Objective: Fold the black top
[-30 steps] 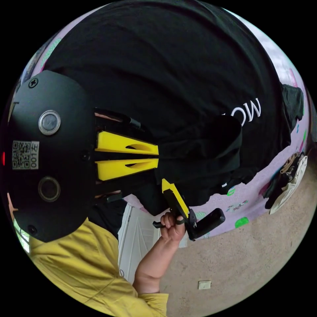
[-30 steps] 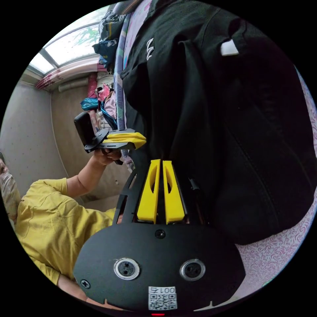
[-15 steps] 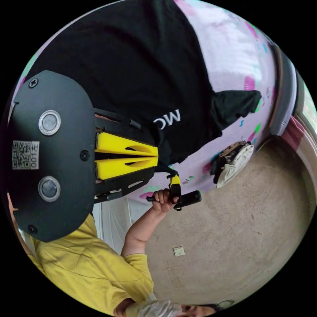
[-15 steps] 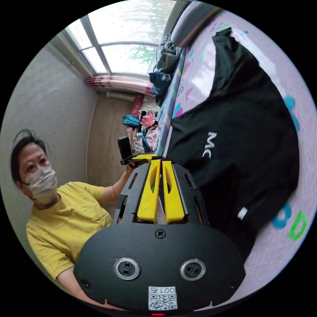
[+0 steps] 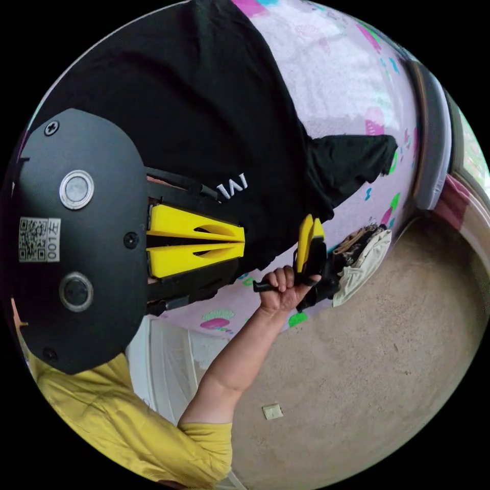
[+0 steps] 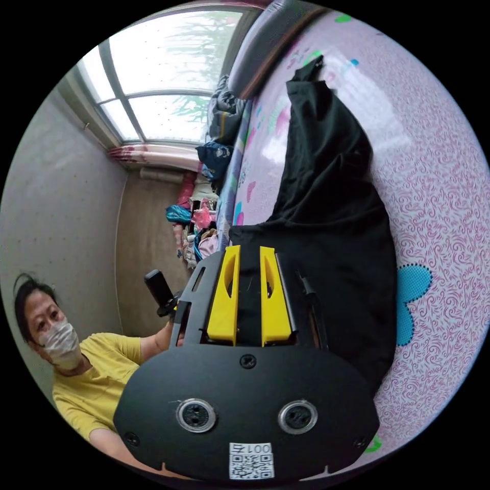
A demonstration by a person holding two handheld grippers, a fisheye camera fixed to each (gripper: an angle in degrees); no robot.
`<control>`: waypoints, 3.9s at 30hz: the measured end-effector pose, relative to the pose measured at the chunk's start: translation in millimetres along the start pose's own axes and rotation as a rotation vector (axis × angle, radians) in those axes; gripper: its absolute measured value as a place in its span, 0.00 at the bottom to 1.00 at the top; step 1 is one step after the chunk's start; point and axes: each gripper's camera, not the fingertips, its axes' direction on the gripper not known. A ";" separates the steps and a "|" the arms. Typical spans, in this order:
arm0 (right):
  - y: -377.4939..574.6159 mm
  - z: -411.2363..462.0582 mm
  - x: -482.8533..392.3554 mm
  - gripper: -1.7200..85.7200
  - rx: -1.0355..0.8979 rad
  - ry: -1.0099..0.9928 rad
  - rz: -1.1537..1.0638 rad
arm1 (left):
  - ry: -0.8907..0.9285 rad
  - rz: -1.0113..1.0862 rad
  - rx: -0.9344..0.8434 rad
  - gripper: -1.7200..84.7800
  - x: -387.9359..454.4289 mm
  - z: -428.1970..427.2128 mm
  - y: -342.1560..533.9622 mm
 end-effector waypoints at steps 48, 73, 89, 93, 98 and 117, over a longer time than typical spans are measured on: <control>24.8 66.9 -202.0 0.06 -0.153 0.776 -0.350 | -0.332 0.049 -0.002 0.00 -4.1 -144.3 -141.4; -159.3 -95.1 -168.4 0.05 0.084 0.351 -0.095 | 0.090 -0.232 0.061 0.07 -133.4 -217.7 -335.6; -286.8 -58.4 -61.8 0.08 0.087 0.309 0.078 | -0.007 -0.299 0.081 0.10 -238.6 -157.1 -451.7; -291.7 -58.5 -47.5 0.04 0.096 0.288 0.066 | 0.013 -0.265 0.082 0.09 -243.3 -148.7 -460.5; -291.5 -56.0 -42.4 0.03 0.097 0.315 0.008 | 0.055 -0.208 0.060 0.08 -244.4 -131.3 -462.5; -194.5 -106.5 -203.0 0.02 0.112 0.239 -0.527 | -0.015 0.363 0.341 0.00 -61.3 -194.2 -343.5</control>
